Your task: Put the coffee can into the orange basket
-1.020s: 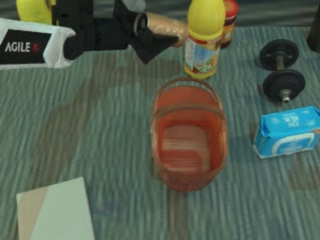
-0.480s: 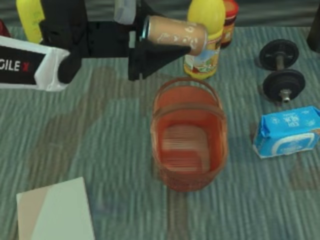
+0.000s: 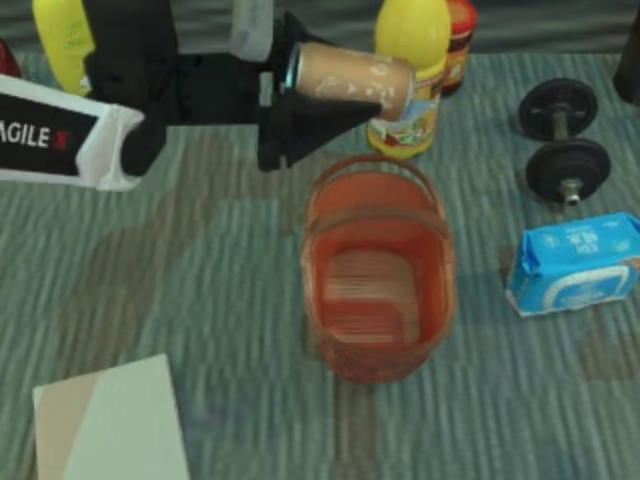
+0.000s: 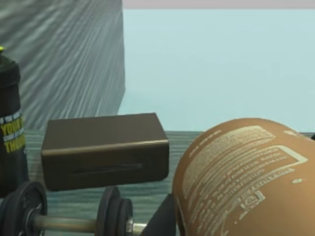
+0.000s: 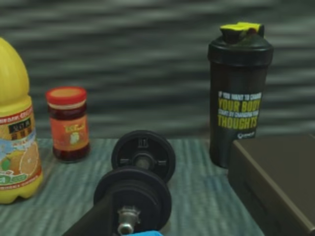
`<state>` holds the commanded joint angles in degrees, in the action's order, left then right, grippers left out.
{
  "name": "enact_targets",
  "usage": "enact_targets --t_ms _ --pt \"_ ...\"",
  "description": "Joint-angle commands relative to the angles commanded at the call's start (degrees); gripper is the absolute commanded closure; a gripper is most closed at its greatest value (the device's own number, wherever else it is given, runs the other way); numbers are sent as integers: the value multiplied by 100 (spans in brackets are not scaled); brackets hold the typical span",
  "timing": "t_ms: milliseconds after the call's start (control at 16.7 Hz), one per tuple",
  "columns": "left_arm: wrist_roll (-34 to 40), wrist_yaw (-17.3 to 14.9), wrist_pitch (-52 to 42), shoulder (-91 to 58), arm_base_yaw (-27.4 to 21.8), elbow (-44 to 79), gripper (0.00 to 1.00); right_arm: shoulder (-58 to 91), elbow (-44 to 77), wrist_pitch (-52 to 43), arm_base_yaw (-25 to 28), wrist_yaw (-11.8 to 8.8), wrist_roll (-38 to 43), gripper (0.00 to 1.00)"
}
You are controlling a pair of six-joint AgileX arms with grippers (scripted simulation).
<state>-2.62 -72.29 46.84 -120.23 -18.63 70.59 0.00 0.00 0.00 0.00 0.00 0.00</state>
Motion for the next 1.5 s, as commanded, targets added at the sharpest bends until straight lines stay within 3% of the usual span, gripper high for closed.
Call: enact_targets --t_ms 360,720,1500 --pt "29 -13 1456 -1078 84 -271 100 0 0 0 0 0 0 0" --pt "37 -7 1680 -1278 103 -336 100 0 0 0 0 0 0 0" --pt "37 -7 1680 -1278 103 -336 2 0 0 0 0 0 0 0"
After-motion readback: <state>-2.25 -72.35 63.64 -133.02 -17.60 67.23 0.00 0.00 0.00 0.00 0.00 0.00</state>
